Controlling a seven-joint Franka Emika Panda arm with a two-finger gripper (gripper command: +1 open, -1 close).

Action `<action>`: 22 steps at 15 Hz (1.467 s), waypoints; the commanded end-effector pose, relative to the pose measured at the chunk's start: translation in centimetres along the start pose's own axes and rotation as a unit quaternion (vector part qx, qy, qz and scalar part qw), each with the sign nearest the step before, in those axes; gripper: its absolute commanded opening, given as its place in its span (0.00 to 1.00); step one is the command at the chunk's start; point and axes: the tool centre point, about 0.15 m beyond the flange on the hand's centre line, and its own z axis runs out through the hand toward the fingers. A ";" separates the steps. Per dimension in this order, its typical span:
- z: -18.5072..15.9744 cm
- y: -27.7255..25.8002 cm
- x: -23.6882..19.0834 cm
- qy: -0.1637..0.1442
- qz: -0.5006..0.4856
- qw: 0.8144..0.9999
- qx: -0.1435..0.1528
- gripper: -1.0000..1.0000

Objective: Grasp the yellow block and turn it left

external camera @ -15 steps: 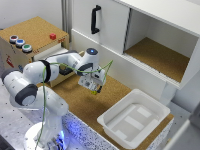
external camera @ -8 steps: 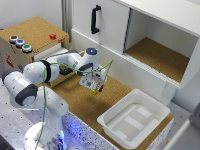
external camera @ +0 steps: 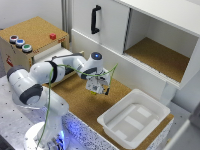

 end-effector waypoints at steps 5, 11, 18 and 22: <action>6.0 -0.3 2.3 -0.054 0.027 0.998 -0.021 1.00; 6.6 -1.2 2.0 -0.079 0.023 0.996 -0.044 0.00; 5.2 -0.2 1.4 -0.073 0.050 0.995 -0.044 0.00; 0.9 0.3 2.7 -0.049 -0.008 0.999 -0.021 0.00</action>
